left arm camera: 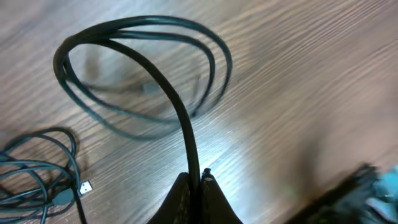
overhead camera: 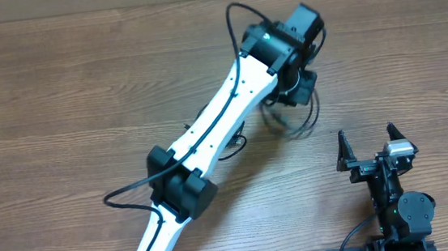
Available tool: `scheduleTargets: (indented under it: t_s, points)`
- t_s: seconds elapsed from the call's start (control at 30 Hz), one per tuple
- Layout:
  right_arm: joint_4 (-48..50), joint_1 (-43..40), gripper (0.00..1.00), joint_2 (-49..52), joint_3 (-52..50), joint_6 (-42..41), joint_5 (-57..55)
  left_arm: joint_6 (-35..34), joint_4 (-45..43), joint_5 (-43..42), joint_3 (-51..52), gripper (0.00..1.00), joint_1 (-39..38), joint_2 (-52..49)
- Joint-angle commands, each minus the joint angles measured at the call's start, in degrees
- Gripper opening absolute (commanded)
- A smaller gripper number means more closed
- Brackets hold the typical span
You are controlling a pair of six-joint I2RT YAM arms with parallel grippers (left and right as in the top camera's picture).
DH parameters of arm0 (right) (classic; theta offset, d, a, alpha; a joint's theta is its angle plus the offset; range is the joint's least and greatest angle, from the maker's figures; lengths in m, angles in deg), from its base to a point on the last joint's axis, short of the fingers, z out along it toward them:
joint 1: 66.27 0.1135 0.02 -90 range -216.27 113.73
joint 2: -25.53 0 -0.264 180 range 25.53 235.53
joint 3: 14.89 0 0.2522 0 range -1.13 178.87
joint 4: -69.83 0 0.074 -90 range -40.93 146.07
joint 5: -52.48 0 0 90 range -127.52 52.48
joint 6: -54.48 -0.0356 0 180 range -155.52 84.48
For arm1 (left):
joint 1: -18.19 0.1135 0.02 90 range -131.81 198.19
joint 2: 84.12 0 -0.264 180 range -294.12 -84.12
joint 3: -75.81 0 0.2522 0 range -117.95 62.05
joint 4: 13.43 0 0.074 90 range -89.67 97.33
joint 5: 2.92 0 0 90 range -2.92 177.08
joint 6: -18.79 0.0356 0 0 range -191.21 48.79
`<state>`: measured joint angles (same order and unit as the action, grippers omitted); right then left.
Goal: Untangle cables
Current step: 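Lift the grasped cable up and toward the center with the left gripper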
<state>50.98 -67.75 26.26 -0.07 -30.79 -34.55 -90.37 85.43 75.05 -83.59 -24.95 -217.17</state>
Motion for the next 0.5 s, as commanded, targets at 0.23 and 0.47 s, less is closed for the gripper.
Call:
scheduleTargets:
  t_s: [0.23,0.47]
  points:
    - [0.37,-0.15,1.0,-0.57,-0.57,0.02,-0.35,-5.2,7.23,7.43,-11.47,0.04,0.37,15.02]
    - [0.37,-0.15,1.0,-0.57,-0.57,0.02,-0.35,-7.69,11.69,9.44,-11.21,0.04,0.37,21.22]
